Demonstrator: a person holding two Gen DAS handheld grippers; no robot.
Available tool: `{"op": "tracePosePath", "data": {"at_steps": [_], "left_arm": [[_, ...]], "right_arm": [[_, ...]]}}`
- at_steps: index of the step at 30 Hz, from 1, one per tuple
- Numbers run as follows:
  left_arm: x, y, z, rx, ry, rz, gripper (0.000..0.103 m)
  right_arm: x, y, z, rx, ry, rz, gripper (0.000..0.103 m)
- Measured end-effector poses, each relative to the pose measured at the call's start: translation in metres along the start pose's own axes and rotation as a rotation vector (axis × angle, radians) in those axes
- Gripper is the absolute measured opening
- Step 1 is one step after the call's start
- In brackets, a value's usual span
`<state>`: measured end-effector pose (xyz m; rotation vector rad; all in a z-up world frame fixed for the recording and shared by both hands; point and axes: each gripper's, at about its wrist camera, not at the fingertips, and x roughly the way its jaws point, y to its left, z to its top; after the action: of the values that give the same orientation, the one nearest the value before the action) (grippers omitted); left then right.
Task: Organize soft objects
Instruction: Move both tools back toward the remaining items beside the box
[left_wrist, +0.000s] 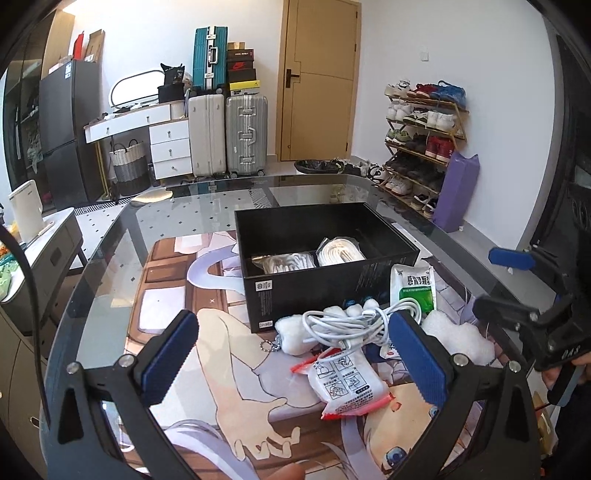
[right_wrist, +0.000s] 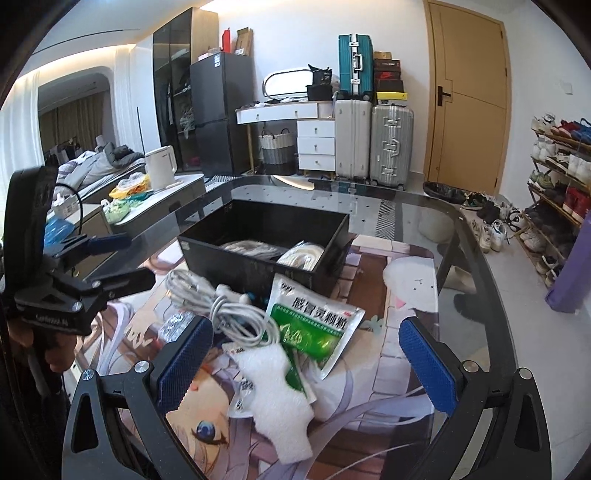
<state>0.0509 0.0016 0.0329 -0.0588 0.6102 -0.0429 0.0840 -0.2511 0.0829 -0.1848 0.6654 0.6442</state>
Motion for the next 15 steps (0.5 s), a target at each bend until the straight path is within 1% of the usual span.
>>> {"op": "tracePosePath", "data": {"at_steps": [2,5,9,12,15], "left_arm": [[-0.001,0.001,-0.002,-0.012,-0.006,-0.003,0.103],[-0.001,0.004,-0.005,-0.034,-0.005,-0.012,0.103],[0.001,0.004,-0.009,-0.032,0.003,-0.001,0.103],[0.002,0.004,-0.011,-0.035,0.011,-0.011,0.103],[0.005,0.001,-0.014,-0.022,0.02,-0.007,0.103]], "right_arm": [[0.0,0.001,-0.005,-0.005,0.016,0.012,0.102],[0.001,0.0,-0.01,0.003,0.015,0.024,0.102],[0.01,0.0,-0.013,-0.002,0.055,0.032,0.102],[0.018,0.002,-0.016,-0.018,0.094,0.025,0.102],[0.025,0.002,-0.021,-0.029,0.132,0.037,0.102]]}}
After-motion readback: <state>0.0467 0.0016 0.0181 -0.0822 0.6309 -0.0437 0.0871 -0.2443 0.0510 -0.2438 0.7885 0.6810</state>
